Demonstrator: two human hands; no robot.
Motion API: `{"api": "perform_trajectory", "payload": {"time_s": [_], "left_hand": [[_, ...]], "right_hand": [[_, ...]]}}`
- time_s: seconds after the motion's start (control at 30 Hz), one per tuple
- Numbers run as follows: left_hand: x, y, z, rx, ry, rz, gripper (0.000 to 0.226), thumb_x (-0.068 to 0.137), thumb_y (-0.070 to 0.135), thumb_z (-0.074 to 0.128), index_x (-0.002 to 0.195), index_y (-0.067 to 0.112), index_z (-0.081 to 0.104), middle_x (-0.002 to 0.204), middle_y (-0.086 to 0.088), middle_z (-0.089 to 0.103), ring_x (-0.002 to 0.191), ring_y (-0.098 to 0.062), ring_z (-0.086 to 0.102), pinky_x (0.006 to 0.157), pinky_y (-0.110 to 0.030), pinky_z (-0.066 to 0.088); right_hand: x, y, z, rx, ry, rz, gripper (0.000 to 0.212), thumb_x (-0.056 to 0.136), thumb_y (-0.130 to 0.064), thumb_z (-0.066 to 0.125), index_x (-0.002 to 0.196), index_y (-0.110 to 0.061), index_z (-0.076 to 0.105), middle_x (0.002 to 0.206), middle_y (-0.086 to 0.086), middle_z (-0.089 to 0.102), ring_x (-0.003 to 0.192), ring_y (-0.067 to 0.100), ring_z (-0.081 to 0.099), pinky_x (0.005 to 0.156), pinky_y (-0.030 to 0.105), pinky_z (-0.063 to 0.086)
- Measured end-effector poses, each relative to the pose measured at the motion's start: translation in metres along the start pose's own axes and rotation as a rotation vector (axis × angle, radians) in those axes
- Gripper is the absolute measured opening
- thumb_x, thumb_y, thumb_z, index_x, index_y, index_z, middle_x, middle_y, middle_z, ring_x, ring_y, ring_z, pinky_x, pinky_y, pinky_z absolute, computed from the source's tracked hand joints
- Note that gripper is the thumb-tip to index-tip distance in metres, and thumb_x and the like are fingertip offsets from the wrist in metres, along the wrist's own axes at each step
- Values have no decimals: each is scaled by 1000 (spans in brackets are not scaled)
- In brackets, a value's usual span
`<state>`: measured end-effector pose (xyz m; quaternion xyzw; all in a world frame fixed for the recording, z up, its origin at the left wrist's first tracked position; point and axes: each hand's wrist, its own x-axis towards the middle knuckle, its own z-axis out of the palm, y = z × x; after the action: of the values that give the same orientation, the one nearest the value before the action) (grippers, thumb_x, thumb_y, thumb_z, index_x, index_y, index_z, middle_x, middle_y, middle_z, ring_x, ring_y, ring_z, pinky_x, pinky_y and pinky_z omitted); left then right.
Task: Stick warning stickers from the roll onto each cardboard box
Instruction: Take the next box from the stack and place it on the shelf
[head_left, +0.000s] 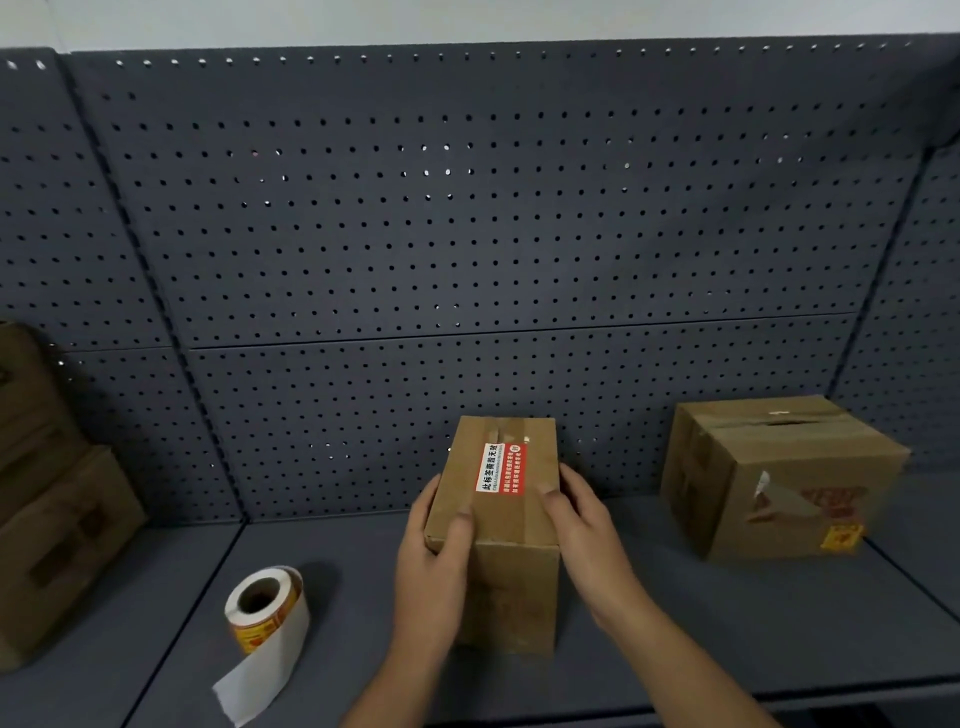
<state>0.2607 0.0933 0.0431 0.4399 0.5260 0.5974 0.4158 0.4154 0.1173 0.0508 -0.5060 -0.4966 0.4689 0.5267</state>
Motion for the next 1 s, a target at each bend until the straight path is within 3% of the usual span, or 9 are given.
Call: {"api": "perform_trajectory", "payload": {"time_s": [0.17,0.3,0.37,0.47,0.57,0.63,0.7,0.83,1.0], "left_hand": [[-1,-2,4,-11,23,-2,38,102,24,62,135,40,52,126,14,65,98,13,65,70,-6,50],[-4,2,0,-44,140,-102,76,95,42,70,158,36,29,161,3,34,141,-15,45,107,-34,44],[-11,3,1,-60,215,-82,83,95,42,70,162,35,21,166,7,17,150,-20,30,115,-41,35],[-28,3,12,-14,283,35,86,94,35,71,162,32,18,165,14,10,156,-16,15,124,-44,23],[-43,2,28,4,302,47,101,88,33,78,161,41,10,167,22,0,157,-13,5,125,-43,15],[-48,1,39,24,291,31,111,85,37,81,158,53,-1,164,31,-11,158,-13,-3,128,-51,8],[-51,0,46,43,269,36,117,82,47,81,148,67,-14,156,40,-21,157,-11,-12,129,-58,5],[-55,-7,55,126,242,71,120,69,85,66,138,70,-31,153,37,-36,148,4,-28,129,-49,-11],[-44,-8,50,169,226,18,112,65,96,52,138,70,-30,151,38,-38,152,-9,-27,128,-54,-6]], "right_hand": [[4,2,-3,-29,8,13,26,107,-35,53,132,-42,58,108,-15,77,95,-3,73,77,19,56],[14,-6,-15,-116,48,-29,37,101,-42,61,137,-32,54,129,-12,63,105,-2,63,82,15,46],[28,-10,-22,-158,99,-68,49,101,-46,60,144,-24,52,133,-8,59,117,4,56,85,16,42],[57,-15,-26,-172,136,-100,50,102,-42,61,145,-18,52,132,-4,60,124,11,55,93,22,43],[83,-17,-24,-200,121,-106,50,102,-37,61,146,-16,51,139,1,58,131,18,54,104,31,43],[95,-17,-22,-218,76,-102,51,103,-36,60,150,-19,48,146,2,55,136,18,51,109,35,44],[104,-18,-20,-216,30,-87,53,104,-34,58,154,-22,45,149,1,54,135,18,51,105,33,46],[112,-16,-20,-210,-15,-48,50,105,-26,57,153,-22,45,137,-1,59,111,11,61,78,23,49],[108,-8,-26,-213,21,-57,37,102,-22,62,139,-19,57,127,2,62,99,8,65,76,26,56]]}}
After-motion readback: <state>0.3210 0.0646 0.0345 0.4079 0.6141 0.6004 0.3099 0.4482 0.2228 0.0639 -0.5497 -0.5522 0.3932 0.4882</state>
